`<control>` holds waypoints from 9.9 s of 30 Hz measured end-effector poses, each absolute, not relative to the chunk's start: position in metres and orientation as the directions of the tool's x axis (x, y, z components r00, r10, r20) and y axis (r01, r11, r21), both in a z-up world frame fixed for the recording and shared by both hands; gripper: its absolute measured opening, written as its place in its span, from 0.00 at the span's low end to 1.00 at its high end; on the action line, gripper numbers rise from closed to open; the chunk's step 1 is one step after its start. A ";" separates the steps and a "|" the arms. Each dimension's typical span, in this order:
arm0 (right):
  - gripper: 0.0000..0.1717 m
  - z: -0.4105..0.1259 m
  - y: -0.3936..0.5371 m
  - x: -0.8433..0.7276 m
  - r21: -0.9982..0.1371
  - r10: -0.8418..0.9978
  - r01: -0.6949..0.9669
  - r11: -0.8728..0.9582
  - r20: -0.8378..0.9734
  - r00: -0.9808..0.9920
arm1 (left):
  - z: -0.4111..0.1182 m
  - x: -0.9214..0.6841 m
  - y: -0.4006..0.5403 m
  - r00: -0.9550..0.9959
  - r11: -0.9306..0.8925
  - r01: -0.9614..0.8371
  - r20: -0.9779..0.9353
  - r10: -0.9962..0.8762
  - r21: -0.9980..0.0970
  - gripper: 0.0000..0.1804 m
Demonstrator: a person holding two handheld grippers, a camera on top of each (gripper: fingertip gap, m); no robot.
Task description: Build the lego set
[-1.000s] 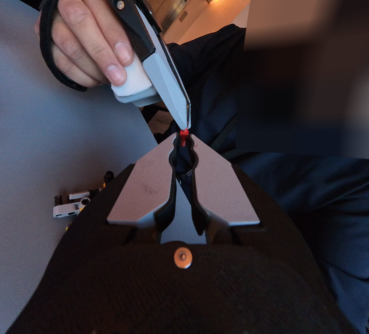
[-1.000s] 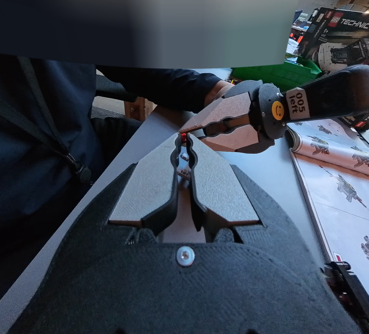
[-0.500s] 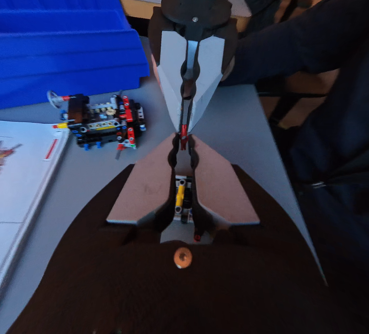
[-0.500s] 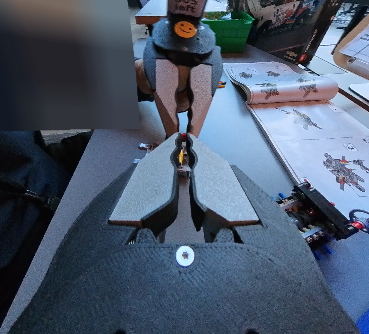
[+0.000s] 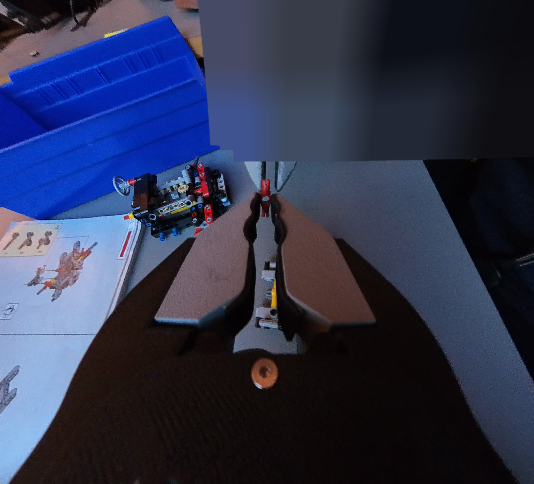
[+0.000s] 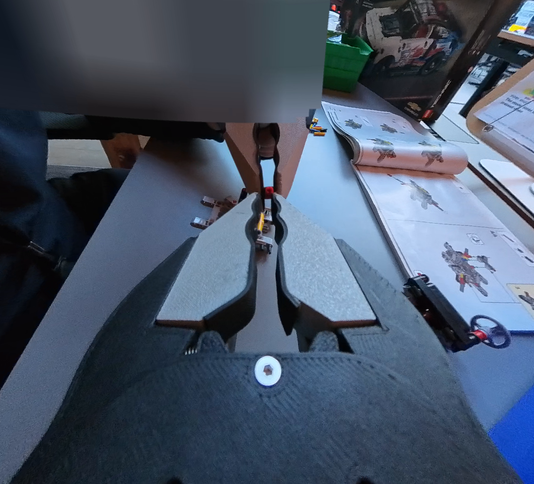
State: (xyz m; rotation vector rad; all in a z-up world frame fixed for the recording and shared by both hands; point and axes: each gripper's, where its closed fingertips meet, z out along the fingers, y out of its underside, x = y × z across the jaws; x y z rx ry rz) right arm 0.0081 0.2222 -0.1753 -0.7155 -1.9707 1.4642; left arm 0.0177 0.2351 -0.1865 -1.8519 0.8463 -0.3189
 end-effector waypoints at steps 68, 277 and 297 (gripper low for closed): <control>0.01 -0.216 0.223 0.010 -0.759 0.628 0.084 0.645 0.464 -0.625 | -0.238 0.014 0.233 0.673 -0.363 -0.648 -0.281 -0.684 -0.669 0.03; 0.01 -0.215 0.229 -0.056 -0.692 0.710 0.210 0.690 0.594 -0.377 | -0.210 -0.050 0.228 0.507 -0.180 -0.856 -0.715 -0.481 -0.485 0.02; 0.02 -0.224 0.224 -0.056 -0.752 0.746 0.210 0.625 0.497 -0.444 | -0.223 -0.049 0.224 0.716 -0.369 -0.666 -0.415 -0.562 -0.649 0.02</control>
